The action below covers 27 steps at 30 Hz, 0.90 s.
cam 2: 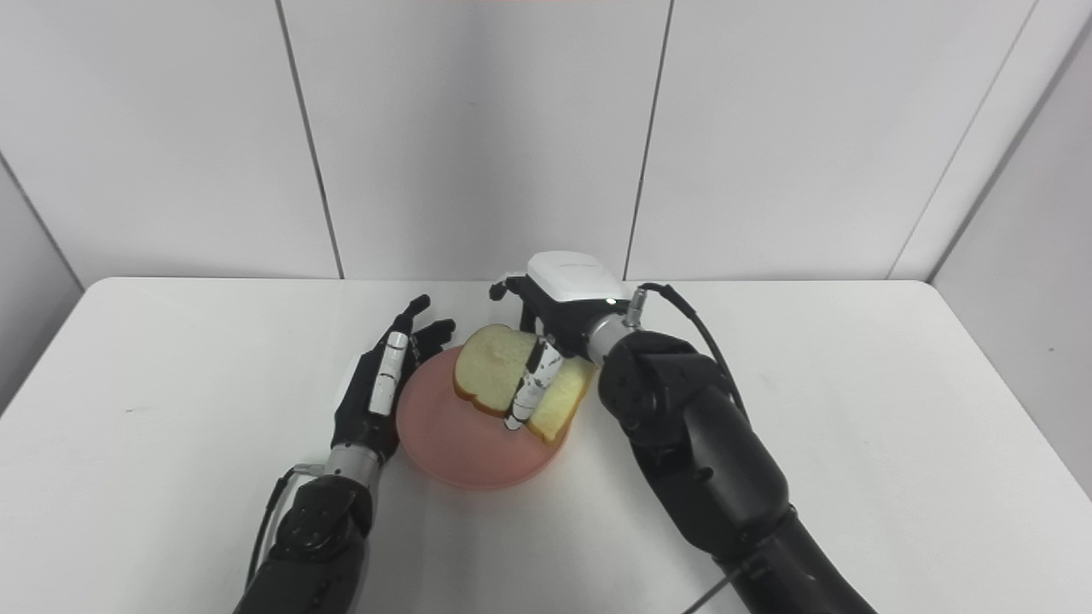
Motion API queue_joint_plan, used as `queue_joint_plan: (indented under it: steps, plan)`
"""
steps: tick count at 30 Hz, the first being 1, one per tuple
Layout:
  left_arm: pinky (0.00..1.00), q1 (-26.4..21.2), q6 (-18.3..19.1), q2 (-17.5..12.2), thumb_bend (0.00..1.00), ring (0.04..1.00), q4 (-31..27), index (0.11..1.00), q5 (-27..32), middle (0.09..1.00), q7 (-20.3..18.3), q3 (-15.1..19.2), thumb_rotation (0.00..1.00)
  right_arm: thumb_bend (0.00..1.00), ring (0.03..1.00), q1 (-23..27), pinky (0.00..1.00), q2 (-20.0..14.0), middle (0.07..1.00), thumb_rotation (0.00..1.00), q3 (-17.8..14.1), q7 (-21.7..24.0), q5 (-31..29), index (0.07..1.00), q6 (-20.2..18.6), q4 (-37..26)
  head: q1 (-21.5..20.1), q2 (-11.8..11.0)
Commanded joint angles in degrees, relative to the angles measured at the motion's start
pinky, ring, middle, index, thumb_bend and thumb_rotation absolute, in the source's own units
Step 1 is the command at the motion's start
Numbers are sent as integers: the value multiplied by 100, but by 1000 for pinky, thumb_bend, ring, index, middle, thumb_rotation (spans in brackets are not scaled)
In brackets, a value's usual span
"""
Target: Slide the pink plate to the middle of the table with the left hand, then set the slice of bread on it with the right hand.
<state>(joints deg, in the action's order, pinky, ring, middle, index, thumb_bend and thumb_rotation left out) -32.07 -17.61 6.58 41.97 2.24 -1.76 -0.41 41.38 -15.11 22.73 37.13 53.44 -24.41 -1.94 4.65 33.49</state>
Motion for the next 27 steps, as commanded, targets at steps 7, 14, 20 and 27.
queue_joint_plan:
  steps: [7, 14, 20, 27]
  plan:
    - [833, 396, 194, 132, 728, 797, -111, 845, 68, 750, 125, 56, 986, 955, 250, 325, 169, 241, 365, 79, 186, -722, -71, 773, 389, 565, 37, -34]
    - [833, 428, 324, 139, 735, 786, -197, 845, -64, 741, 235, -1, 1000, 944, 178, 239, 103, 356, 293, 80, 307, -1187, -156, 776, 528, 998, 57, -16]
    - [833, 431, 387, 150, 716, 785, -233, 829, 35, 723, 179, 51, 1000, 896, 263, 166, 159, 397, 412, 177, 461, -1442, -83, 815, 524, 1176, 40, 3]
    - [841, 415, 424, 155, 724, 795, -212, 831, 35, 730, 176, 81, 1000, 882, 339, 92, 227, 338, 501, 239, 532, -1708, -131, 809, 640, 1271, 20, 9]
